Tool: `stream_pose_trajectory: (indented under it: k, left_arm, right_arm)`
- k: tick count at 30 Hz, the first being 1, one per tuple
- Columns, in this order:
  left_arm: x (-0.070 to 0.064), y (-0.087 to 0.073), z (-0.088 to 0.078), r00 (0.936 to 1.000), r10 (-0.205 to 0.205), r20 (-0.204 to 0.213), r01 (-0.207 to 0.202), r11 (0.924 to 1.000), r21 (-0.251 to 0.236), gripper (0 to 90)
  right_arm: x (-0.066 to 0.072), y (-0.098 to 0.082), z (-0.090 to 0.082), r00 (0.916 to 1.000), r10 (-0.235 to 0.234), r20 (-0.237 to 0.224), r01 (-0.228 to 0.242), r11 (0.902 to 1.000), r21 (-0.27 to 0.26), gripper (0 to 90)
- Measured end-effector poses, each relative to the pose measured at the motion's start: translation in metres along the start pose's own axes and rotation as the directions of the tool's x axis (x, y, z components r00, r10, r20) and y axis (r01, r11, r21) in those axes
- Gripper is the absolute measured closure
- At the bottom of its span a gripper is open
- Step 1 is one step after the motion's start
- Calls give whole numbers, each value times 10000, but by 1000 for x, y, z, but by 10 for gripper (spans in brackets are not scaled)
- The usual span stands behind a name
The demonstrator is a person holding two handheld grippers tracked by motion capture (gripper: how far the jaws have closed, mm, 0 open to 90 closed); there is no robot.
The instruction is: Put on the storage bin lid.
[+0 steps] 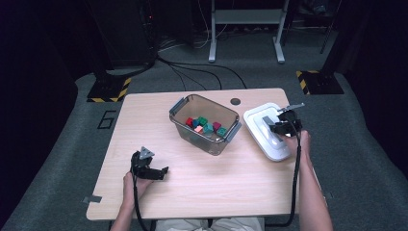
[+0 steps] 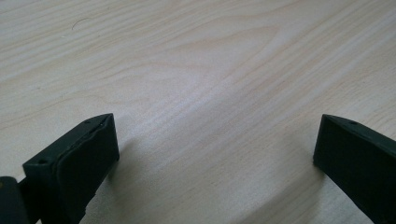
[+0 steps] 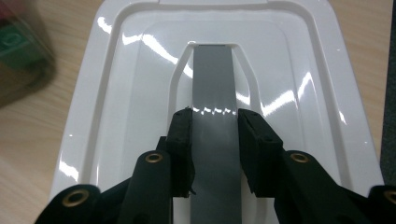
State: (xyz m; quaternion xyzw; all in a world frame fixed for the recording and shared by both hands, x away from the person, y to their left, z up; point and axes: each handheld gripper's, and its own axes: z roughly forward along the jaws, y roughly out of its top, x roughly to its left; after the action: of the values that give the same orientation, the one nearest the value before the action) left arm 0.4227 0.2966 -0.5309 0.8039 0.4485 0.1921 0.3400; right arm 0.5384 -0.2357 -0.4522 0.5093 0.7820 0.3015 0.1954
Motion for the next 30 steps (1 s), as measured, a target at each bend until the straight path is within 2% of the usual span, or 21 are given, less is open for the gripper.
stream_pose_trajectory:
  k: [2,3,6,8,10,14,16,18,20,21,22,24,25,26,28,30]
  left_arm:
    - [0,0,0,10000,3,-1,-3,10000,4,0]
    - [0,0,0,10000,0,-1,0,10000,0,0]
    - [0,0,0,10000,2,0,-2,10000,2,0]
    - [0,0,0,10000,0,-1,0,10000,1,0]
    - [0,0,0,10000,2,0,-2,10000,2,0]
    - [0,0,0,10000,-2,1,2,10000,-1,0]
    - [0,0,0,10000,-1,0,1,10000,0,0]
    - [0,0,0,10000,3,0,-3,10000,2,0]
    - [0,0,0,10000,1,-1,-1,10000,-1,0]
    - [0,0,0,10000,1,-1,-1,10000,-1,0]
    - [0,0,0,10000,-12,0,12,10000,-9,0]
    - [0,0,0,10000,10,6,-10,10000,10,0]
    - [0,0,0,10000,5,7,-5,10000,7,0]
    - [0,0,0,10000,4,5,-4,10000,5,0]
    - [0,0,0,10000,14,-4,-14,10000,-2,0]
    - [0,0,0,10000,25,-6,-25,10000,3,0]
  right_arm:
    - [4,8,-11,9996,-260,59,261,9995,-174,669]
    - [4,8,-11,9996,-260,59,261,9995,-174,669]
    - [10,25,-31,9985,-536,62,538,9977,-420,669]
    - [12,28,-35,9983,-576,33,577,9972,-469,669]
    - [19,43,-48,9962,-873,-23,869,9940,-664,669]
    - [26,55,-59,9947,-1015,-139,1000,9916,-819,669]
    - [36,70,-68,9901,-1387,-225,1360,9861,-956,669]
    - [39,73,-71,9889,-1459,-280,1426,9850,-971,669]
    - [53,88,-76,9815,-1831,-557,1761,9779,-1127,669]
    - [53,88,-76,9815,-1831,-557,1761,9779,-1127,669]
    - [63,96,-78,9759,-2069,-699,1981,9733,-1156,669]
    - [66,99,-78,9734,-2159,-762,2062,9713,-1185,669]
    - [76,108,-78,9636,-2493,-970,2366,9635,-1255,669]
    - [80,110,-78,9639,-2447,-1051,2322,9654,-1184,669]
    - [90,117,-76,9559,-2645,-1275,2498,9608,-1201,669]
    - [95,120,-75,9528,-2726,-1336,2572,9587,-1218,669]
